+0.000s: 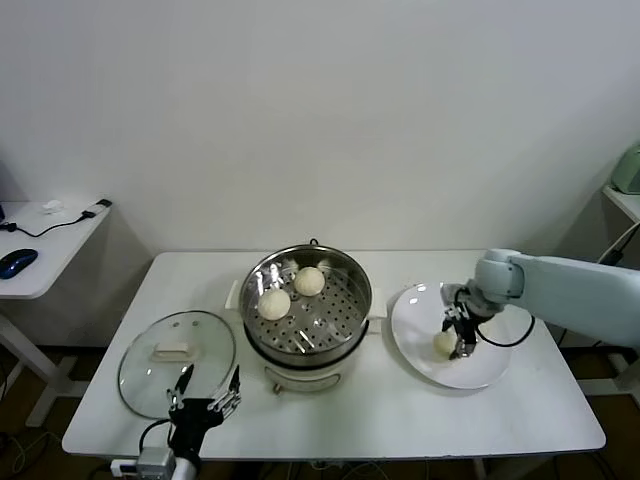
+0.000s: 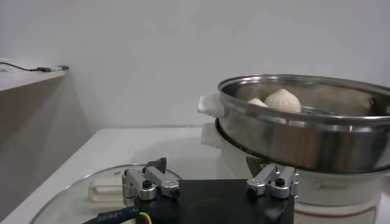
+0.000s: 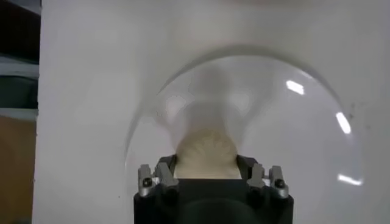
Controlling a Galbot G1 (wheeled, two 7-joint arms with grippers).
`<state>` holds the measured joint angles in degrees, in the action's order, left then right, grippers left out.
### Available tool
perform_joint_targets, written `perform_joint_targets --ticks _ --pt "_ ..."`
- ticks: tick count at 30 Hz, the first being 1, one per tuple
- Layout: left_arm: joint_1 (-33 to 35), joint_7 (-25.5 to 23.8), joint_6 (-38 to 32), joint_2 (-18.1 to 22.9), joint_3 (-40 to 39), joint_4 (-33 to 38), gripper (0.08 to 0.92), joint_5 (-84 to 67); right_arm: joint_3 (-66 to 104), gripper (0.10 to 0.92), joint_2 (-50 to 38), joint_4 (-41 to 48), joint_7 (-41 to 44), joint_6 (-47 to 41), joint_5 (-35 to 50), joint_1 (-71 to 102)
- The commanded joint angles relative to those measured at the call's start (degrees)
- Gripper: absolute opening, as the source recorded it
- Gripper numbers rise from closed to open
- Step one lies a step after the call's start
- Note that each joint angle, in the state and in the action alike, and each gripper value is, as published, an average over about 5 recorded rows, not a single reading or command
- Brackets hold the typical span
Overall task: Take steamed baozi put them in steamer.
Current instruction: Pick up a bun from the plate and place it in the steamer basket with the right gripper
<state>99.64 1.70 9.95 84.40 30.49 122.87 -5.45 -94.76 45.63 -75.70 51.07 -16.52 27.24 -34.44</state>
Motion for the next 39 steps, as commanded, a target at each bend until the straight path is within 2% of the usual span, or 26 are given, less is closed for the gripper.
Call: perform_joint_targets --ticks 1,6,12,20,27,39 --pt "0.16 -0.05 0.16 0.07 -0.17 0.83 0.823 0.07 -6.3 0.67 10.88 -1.04 8.24 9.87 4.69 -26.43" --pt "0.44 -0.07 0.27 -0.06 -0.15 1.56 0.823 0.06 -0.47 0.67 19.29 -2.9 10.98 17.83 5.01 -31.54" --pt "1.0 -0.01 -0.13 -0.2 -0.16 1.99 0.823 -0.14 3.16 0.67 25.51 -9.18 10.7 29.2 2.86 -26.65" --pt "1.3 0.16 -0.43 -0.38 0.17 1.76 0.823 -0.52 3.28 0.67 29.13 -12.99 8.02 39.3 -12.19 -14.49" --pt "1.7 0.32 -0.58 -0.52 0.61 1.57 0.823 -0.65 3.91 0.67 29.93 -8.15 3.96 41.2 -20.57 -6.35" --pt "1.61 0.69 -0.48 -0.31 0.79 1.41 0.823 -0.64 5.83 0.67 31.63 -0.51 -0.28 41.87 -25.17 0.34"
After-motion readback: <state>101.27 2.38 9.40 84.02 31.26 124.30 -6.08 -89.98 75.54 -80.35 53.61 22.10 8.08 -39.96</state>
